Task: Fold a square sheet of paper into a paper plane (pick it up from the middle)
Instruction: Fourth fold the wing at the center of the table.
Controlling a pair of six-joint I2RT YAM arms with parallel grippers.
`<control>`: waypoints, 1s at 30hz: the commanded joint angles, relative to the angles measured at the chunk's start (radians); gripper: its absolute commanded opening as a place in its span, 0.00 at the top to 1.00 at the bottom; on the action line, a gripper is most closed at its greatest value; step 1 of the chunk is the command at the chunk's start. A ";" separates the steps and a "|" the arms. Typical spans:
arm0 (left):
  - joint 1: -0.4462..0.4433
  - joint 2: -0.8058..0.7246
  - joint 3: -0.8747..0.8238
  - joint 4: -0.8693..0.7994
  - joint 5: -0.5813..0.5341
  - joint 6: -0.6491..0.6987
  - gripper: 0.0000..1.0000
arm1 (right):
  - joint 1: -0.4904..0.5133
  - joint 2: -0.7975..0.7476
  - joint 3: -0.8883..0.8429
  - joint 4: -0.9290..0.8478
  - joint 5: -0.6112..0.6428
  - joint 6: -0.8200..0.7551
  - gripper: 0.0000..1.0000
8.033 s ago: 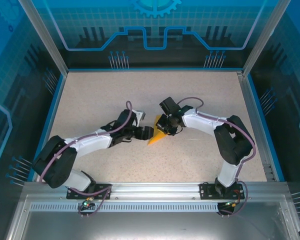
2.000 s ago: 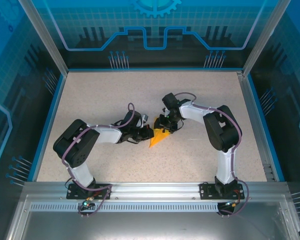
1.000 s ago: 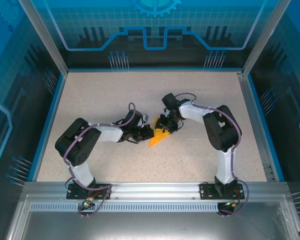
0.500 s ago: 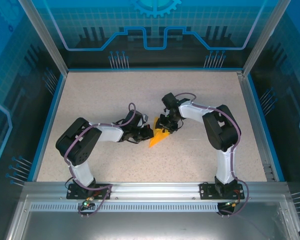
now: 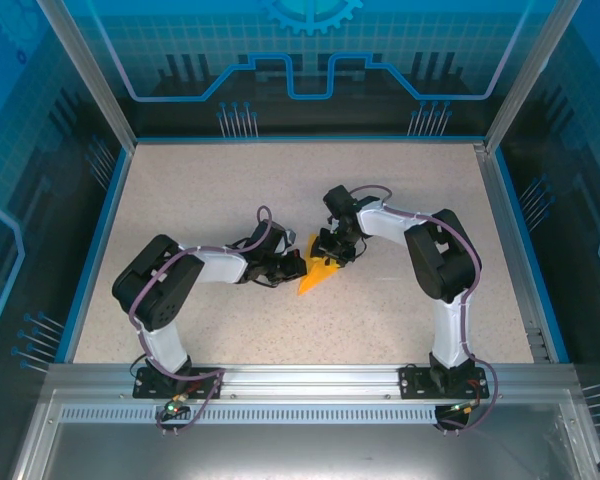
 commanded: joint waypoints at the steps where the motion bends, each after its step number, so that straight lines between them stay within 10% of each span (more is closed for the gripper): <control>1: 0.001 0.025 0.022 -0.047 -0.017 0.020 0.95 | 0.000 0.119 -0.072 -0.087 0.130 0.003 0.58; 16: 0.001 0.039 0.030 -0.151 -0.032 0.053 1.00 | -0.055 -0.188 -0.096 0.141 -0.034 -0.154 0.57; 30: 0.001 0.047 0.058 -0.199 -0.032 0.089 1.00 | -0.004 -0.117 -0.137 0.250 -0.191 -0.223 0.88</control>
